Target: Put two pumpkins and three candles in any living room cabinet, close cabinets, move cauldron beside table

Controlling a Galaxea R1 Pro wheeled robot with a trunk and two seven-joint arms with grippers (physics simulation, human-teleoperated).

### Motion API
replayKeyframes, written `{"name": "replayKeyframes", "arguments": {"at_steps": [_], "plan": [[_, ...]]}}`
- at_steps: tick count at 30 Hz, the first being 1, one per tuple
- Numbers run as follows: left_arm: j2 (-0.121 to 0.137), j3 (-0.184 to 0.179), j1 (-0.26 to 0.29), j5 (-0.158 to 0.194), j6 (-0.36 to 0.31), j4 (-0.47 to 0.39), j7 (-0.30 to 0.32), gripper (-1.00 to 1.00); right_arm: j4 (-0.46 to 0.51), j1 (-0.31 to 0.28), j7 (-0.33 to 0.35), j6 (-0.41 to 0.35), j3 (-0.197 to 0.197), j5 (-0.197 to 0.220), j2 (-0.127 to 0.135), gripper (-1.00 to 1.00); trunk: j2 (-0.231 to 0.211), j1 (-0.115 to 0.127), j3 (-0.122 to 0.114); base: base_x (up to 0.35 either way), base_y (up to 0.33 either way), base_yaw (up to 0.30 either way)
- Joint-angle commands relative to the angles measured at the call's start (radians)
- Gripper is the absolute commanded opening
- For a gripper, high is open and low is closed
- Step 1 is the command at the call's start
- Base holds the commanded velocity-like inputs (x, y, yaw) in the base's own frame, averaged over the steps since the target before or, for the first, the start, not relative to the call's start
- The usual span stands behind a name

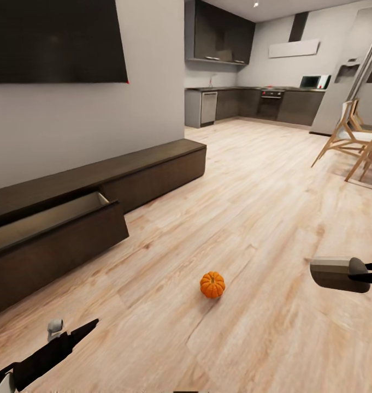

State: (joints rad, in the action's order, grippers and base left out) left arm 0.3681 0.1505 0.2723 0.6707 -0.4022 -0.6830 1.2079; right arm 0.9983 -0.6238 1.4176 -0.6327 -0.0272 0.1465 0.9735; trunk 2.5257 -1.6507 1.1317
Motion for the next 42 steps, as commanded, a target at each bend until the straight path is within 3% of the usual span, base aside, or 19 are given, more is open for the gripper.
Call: {"name": "replayKeyframes", "arguments": {"at_steps": [1, 13, 28, 42], "plan": [[0.0, 0.0, 0.001, 0.004, -0.01, 0.0, 0.002, 1.0, 0.0, -0.001, 0.001, -0.015, 0.0, 0.005, 0.001, -1.0, 0.0, 0.0, 0.002, 0.0, 0.0, 0.259], [0.001, 0.0, 0.001, 0.004, -0.01, 0.0, 0.002, 1.0, 0.0, -0.001, 0.0, -0.015, 0.001, 0.005, 0.001, -1.0, 0.0, 0.0, 0.013, 0.009, 0.0, 0.256], [0.002, 0.001, 0.001, 0.006, -0.01, 0.0, 0.002, 1.0, 0.0, -0.001, 0.0, -0.015, 0.0, 0.005, 0.001, -1.0, 0.0, 0.0, 0.028, 0.284, 0.009, 0.236], [0.002, 0.001, 0.001, 0.006, -0.01, 0.0, 0.002, 1.0, 0.0, -0.001, -0.015, -0.015, -0.002, 0.007, 0.001, -1.0, 0.0, 0.0, 0.029, 0.017, 0.003, 0.218]]}}
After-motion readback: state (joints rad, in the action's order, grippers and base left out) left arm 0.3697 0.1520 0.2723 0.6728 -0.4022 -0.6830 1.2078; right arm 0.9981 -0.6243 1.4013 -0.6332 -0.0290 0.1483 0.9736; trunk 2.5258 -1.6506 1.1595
